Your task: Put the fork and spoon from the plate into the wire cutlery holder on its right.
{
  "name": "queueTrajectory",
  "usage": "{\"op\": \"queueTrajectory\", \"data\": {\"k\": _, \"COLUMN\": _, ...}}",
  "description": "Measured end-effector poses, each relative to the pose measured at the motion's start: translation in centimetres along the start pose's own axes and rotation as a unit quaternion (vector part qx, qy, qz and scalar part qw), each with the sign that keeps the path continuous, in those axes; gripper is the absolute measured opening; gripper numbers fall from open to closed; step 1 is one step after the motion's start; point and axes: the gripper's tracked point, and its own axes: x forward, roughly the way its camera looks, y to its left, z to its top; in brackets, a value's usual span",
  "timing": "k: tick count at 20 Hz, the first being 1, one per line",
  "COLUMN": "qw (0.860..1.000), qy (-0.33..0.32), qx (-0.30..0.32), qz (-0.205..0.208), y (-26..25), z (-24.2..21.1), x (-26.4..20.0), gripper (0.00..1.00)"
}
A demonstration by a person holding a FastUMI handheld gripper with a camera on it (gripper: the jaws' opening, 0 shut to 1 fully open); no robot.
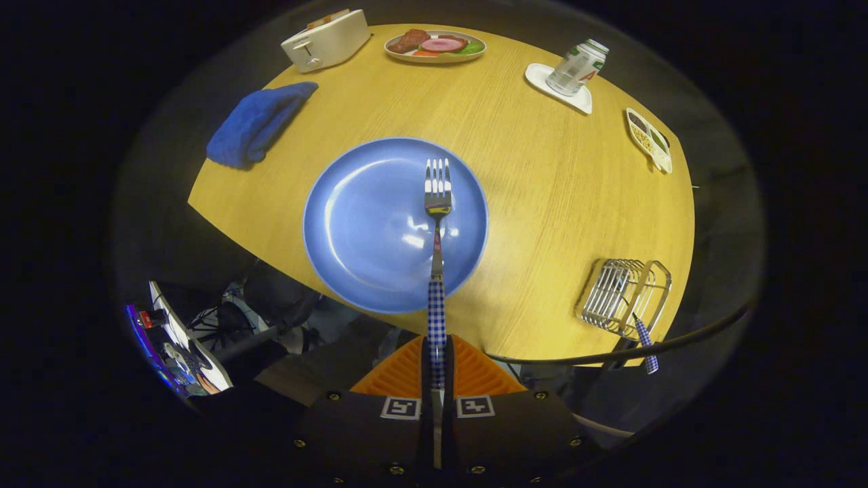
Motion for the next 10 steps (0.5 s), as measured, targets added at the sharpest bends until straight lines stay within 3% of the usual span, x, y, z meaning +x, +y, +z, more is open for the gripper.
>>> {"op": "queueTrajectory", "data": {"k": 10, "qw": 0.999, "qy": 0.008, "qx": 0.035, "qz": -0.032, "y": -6.1, "z": -2.6, "x": -4.2, "gripper": 0.05}}
